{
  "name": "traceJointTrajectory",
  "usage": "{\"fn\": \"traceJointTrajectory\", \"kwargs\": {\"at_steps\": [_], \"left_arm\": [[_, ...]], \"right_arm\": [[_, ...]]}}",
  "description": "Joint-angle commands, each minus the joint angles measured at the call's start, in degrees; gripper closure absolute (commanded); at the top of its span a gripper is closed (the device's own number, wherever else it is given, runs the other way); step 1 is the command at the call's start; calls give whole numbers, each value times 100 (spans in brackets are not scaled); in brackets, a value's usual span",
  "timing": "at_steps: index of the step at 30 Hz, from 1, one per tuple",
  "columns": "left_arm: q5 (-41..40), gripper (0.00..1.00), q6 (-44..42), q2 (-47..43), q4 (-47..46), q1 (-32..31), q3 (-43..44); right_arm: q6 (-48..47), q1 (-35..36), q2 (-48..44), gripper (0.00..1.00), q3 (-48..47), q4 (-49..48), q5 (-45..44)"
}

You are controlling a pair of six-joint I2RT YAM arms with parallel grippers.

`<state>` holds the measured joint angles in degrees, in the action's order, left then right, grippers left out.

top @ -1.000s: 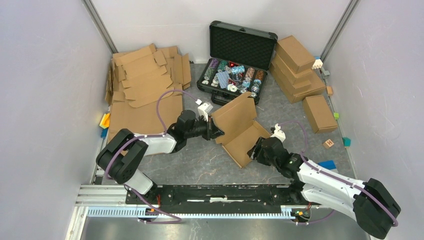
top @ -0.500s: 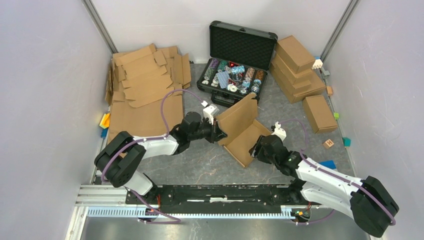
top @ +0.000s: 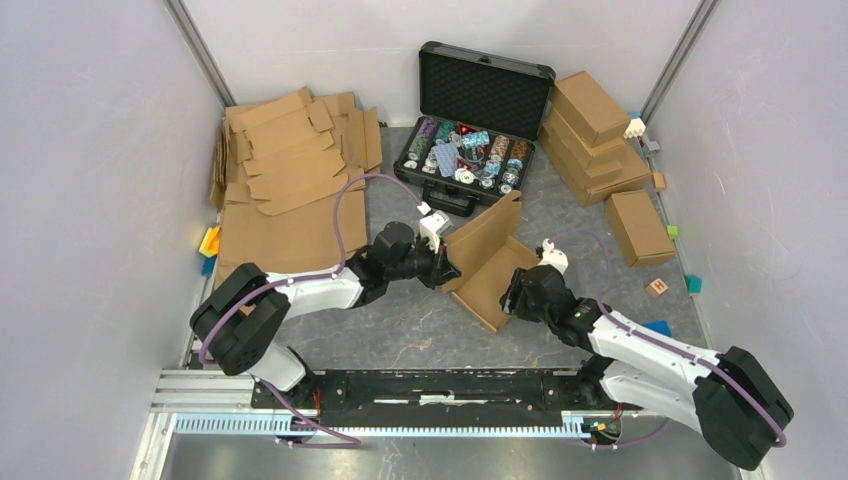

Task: Fold the paper box

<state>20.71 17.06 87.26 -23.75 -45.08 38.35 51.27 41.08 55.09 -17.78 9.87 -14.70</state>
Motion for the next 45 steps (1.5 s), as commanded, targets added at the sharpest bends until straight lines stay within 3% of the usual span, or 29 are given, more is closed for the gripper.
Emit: {"fn": "traceJointTrajectory", "kwargs": {"at_steps": [1, 4, 8, 12, 15, 18, 22, 26, 31, 34, 38, 45], "left_arm": [[534, 89, -156, 105, 762, -329, 177], [157, 85, -343, 99, 1077, -482, 307], [-610, 62, -290, -1, 1305, -555, 325], [-964, 50, -5, -27, 1299, -555, 352], [-1049, 50, 117, -18, 1365, -554, 465], [-1244, 51, 52, -97, 1520, -546, 518], [-1549, 52, -34, -180, 1727, -502, 529], [-1657, 56, -169, -237, 1822, -501, 567], [-1864, 73, -238, -449, 1803, -497, 477], [-1811, 76, -282, -628, 1671, -495, 367], [-1907, 60, -182, -729, 1556, -477, 236], [-1897, 46, 283, -1092, 1346, -91, -136]], "right_arm": [[-382, -5, 191, 40, -401, -802, 324], [-434, -4, 228, 40, -432, -830, 349], [-442, -4, 213, 39, -419, -818, 344], [-455, -8, 221, 38, -348, -936, 533], [-635, -4, 234, 32, -322, -1131, 724], [-1195, -4, 105, 18, -500, -835, 640], [-1870, -10, -276, 2, -788, 98, -320], [-2629, -4, -775, 2, -860, 625, -666], [-3213, -4, -1328, 2, -752, 686, -333], [-3325, -28, -1295, 2, -925, 519, -277], [-3521, -260, -736, 2, -1494, 59, -35], [-3769, -1743, 848, 2, -2404, -1010, 2322]]}}
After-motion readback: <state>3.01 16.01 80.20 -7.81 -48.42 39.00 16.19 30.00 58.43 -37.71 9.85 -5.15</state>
